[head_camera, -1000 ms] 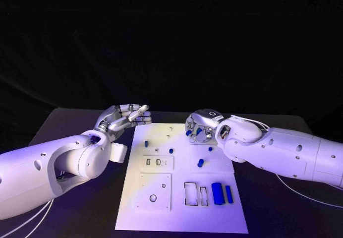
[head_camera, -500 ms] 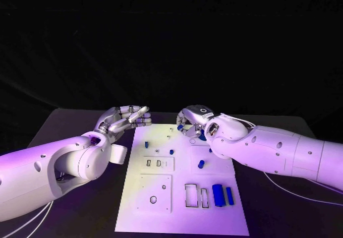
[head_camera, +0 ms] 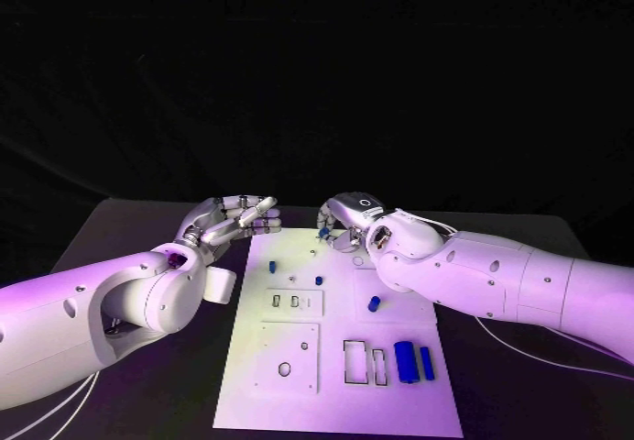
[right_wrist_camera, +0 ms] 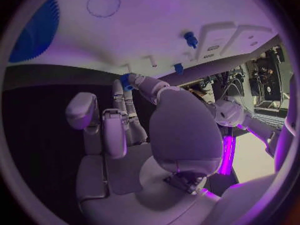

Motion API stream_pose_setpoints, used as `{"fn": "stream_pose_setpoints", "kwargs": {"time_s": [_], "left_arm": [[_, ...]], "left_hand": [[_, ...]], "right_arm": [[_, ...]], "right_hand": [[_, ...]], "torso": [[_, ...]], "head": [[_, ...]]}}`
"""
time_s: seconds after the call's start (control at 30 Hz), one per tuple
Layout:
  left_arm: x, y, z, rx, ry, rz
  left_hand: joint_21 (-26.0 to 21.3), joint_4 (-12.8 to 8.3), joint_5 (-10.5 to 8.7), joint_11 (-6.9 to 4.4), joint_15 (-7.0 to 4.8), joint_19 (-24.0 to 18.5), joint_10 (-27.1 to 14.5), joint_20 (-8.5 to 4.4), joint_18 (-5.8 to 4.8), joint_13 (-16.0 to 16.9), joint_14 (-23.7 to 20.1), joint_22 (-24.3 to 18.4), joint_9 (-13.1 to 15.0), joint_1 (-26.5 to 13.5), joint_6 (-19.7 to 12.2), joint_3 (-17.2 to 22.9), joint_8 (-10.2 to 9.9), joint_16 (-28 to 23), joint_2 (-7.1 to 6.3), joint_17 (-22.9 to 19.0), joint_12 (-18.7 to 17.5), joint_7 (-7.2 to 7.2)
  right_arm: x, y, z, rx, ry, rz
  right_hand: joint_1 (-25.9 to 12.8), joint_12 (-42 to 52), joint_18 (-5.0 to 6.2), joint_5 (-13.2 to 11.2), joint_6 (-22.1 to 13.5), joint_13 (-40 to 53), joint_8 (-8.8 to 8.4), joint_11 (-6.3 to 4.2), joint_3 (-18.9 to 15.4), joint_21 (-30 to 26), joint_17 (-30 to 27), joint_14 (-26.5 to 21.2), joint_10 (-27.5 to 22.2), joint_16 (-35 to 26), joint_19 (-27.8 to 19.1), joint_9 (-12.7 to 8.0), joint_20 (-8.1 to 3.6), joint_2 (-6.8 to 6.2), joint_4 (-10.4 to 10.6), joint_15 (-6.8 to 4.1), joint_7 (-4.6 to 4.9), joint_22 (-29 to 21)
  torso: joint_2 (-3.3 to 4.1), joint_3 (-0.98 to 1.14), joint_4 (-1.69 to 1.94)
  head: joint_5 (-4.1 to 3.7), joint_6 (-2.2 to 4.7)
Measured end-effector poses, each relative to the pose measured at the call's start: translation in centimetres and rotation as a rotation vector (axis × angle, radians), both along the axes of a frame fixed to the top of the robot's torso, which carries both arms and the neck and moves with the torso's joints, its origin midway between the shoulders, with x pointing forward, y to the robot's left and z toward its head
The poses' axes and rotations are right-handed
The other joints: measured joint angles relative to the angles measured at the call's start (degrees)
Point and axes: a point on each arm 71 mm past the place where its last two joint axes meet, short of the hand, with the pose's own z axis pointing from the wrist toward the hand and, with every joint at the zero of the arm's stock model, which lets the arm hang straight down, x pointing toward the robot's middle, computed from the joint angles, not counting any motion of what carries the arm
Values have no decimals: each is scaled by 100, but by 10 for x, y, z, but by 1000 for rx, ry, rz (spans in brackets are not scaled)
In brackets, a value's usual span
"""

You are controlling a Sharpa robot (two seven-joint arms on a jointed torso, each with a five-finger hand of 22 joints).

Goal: Assemble the parts on the task board

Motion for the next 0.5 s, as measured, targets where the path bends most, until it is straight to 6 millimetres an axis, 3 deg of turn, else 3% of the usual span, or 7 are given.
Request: {"fn": "stream_pose_setpoints", "kwargs": {"time_s": [0.5], "left_arm": [[0, 0, 1, 0, -1, 0]], "left_hand": [[-22, 0, 0, 0, 0, 0, 0, 0, 0, 4, 0, -6, 0, 0, 0, 0, 0, 0, 0, 6, 0, 0]], "right_arm": [[1, 3, -4, -9, 12, -1]], "right_hand": [[0, 8, 0, -5, -32, 6, 26, 0, 0, 0, -1, 0, 0, 0, 0, 114, 0, -2, 1, 0, 13, -8]], "torso": [[11, 2, -14]], "head": [[60, -18]]}}
